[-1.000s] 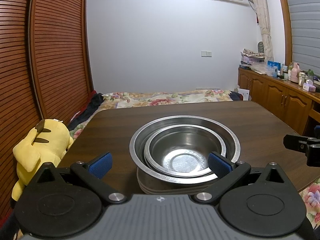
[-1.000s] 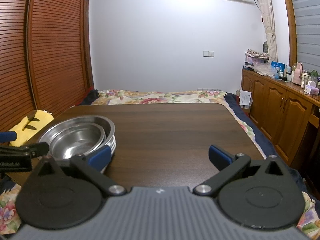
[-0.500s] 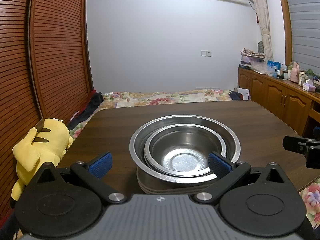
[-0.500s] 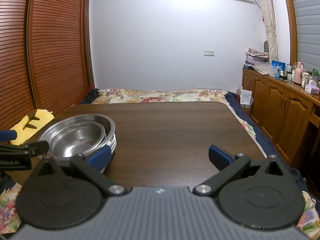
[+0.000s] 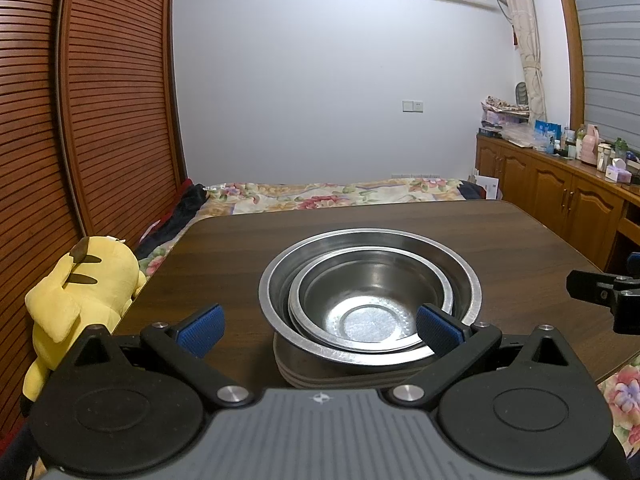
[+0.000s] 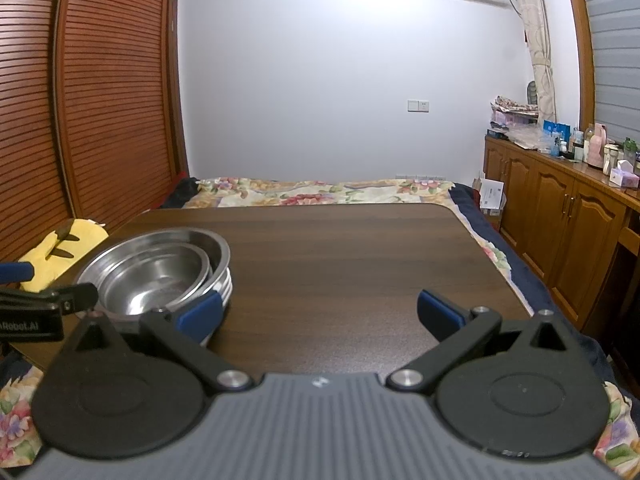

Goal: Organize plates and bowls

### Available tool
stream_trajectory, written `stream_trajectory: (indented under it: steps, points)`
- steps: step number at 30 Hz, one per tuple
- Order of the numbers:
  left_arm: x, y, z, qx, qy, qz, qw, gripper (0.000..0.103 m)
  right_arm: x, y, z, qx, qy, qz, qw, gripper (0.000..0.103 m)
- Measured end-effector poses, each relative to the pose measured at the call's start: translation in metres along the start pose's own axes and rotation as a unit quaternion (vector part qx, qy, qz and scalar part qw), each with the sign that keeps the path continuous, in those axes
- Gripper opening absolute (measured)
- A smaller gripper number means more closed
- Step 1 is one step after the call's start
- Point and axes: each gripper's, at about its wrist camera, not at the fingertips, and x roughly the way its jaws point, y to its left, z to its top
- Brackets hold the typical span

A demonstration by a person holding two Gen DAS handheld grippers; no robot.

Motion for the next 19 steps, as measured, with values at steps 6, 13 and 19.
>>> stream_trajectory:
  steps: [6,13,19]
  points:
    - [0.0000,0.0007,-0.0001,-0.001,0.000,0.000,1.0000,0.103,-0.0003,-0.0003,-0.0005,0.001,-0.002,-0.001,1.000,0.103]
    - [0.0010,0.0018,-0.0010,0.000,0.001,0.000,1.0000,0.103,-0.0010,-0.0003,-0.0009,0.002,-0.001,-0.002,1.000,0.103]
    - [0.0012,0.0019,-0.0008,0.000,0.001,-0.001,1.0000,0.103,-0.0024,-0.0002,-0.0011,0.002,-0.002,-0.003,1.000,0.103]
